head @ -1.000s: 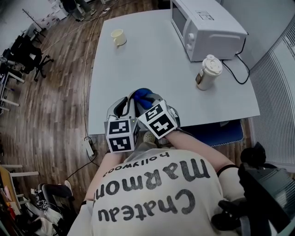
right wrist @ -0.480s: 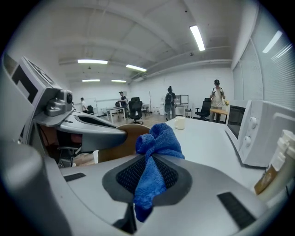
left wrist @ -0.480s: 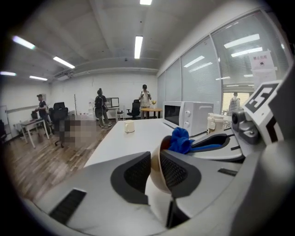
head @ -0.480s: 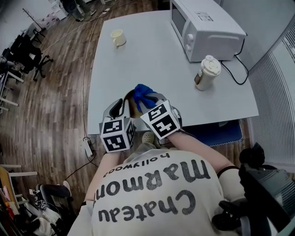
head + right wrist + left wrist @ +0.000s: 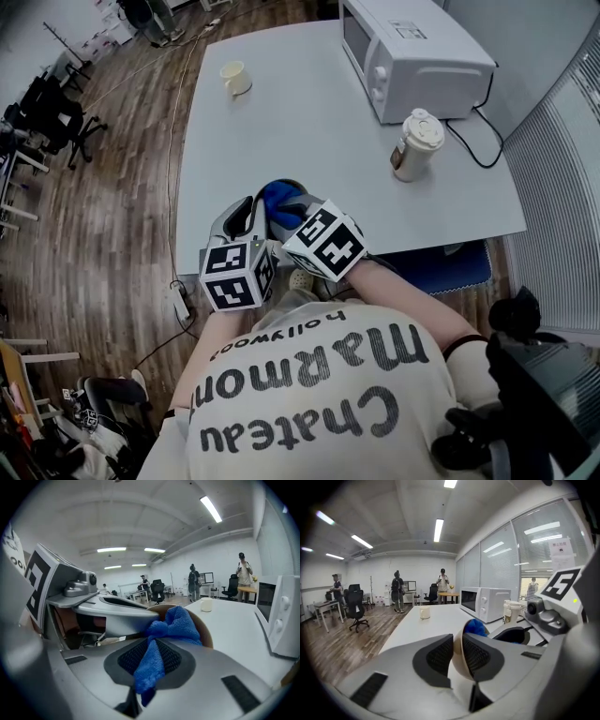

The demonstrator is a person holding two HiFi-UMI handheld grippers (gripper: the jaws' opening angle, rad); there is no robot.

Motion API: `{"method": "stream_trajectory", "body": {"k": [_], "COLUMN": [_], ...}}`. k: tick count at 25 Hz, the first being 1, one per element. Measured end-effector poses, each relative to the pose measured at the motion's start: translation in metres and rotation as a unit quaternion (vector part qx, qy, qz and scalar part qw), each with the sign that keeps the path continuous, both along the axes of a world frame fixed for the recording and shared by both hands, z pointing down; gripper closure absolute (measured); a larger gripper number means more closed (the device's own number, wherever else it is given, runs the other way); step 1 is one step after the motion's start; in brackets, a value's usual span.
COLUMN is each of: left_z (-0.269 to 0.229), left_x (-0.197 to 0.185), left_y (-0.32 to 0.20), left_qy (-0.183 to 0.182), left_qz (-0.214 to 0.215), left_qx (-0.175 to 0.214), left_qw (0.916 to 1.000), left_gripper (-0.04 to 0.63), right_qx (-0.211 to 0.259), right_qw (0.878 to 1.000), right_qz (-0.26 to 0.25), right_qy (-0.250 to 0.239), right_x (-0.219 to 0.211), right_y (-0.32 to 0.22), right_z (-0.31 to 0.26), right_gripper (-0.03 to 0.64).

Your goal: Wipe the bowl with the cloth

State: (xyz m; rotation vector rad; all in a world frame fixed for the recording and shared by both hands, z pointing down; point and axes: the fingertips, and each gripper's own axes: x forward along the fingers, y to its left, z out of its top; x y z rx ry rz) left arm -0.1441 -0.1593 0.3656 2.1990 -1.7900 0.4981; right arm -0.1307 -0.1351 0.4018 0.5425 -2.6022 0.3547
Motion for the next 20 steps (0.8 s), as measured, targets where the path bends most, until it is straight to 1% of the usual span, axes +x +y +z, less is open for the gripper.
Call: {"method": "stream_trajectory", "body": {"k": [3, 5, 8, 9, 11, 15, 17, 20], "left_z": [-0.001, 0.001, 0.004, 0.005, 0.008, 0.012, 0.013, 0.015], "left_x": [0.010, 0.012, 0.016, 0.017, 0.015, 0.012, 0.012, 0.012], "left_y": [0.002, 0.003, 0.005, 0.006, 0.006, 0.004, 0.002, -0.001], "left_qy": [-0.032, -0.047, -0.071, -0.073, -0.064, -0.043, -0.037, -0.028], "left_qz": [0.020, 0.026, 0.028, 0.028, 0.022, 0.009, 0.006, 0.003], "left_qx": [0.009, 0.008, 0.010, 0.010, 0.005, -0.004, -0.007, -0.012], "left_qw": [0.9992, 0.9985, 0.9970, 0.9969, 0.9977, 0.9990, 0.9993, 0.9995], "left_gripper": [0.525, 0.523, 0.524, 0.525, 0.525, 0.526, 0.526, 0.526], "right_qx": [-0.006, -0.013, -0.024, -0.032, -0.039, -0.015, -0.002, 0.019], "right_qw": [1.000, 0.999, 0.999, 0.999, 0.999, 0.999, 0.999, 0.998], "right_qz": [-0.008, -0.016, -0.027, -0.026, -0.016, 0.009, 0.020, 0.034], "right_qy": [-0.020, -0.033, -0.024, -0.018, 0.001, 0.037, 0.047, 0.047], "right_x": [-0.002, -0.003, -0.001, 0.001, 0.006, 0.017, 0.022, 0.026], "right_y": [0.005, 0.007, 0.007, 0.007, 0.003, -0.006, -0.011, -0.018], "right_z": [0.003, 0.006, 0.017, 0.020, 0.026, 0.032, 0.031, 0.029], "right_gripper": [0.577, 0.577, 0.577, 0.577, 0.578, 0.578, 0.578, 0.578]}}
